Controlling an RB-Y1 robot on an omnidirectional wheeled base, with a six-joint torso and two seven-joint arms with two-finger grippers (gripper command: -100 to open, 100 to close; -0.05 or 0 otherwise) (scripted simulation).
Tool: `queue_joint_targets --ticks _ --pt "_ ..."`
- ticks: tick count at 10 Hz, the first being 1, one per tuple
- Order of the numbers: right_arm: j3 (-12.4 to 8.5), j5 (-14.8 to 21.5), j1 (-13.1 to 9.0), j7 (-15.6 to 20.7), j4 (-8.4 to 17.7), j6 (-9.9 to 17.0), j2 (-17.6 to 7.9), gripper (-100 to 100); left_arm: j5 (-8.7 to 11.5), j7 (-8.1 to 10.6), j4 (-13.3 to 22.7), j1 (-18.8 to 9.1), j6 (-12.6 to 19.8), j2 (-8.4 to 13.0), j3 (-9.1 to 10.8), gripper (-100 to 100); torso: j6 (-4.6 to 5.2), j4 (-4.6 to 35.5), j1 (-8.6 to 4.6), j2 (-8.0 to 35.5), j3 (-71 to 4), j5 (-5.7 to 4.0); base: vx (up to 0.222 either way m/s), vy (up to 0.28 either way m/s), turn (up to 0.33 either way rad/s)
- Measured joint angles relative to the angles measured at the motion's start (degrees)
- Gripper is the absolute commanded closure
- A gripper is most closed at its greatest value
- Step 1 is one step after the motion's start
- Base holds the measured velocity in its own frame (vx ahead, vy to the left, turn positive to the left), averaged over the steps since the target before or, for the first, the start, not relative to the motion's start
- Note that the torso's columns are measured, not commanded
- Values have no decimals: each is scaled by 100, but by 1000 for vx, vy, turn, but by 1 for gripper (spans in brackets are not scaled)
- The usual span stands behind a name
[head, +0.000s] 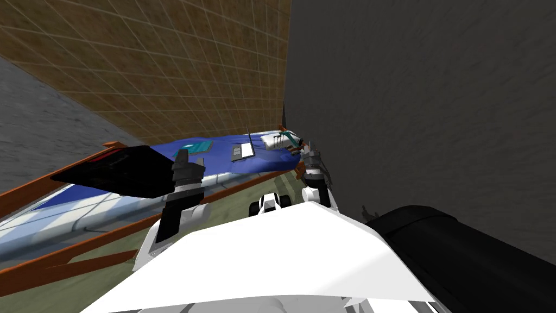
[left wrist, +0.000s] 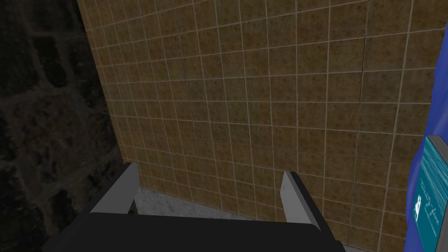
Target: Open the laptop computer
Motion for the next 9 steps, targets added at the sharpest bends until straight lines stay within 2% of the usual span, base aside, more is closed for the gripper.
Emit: queue_joint_targets --ticks 9 --pt "0 0 0 0 0 0 0 0 -354 -170 430 -595 1399 165 630 -100 0 1 4 6 3 2 41 -100 -143"
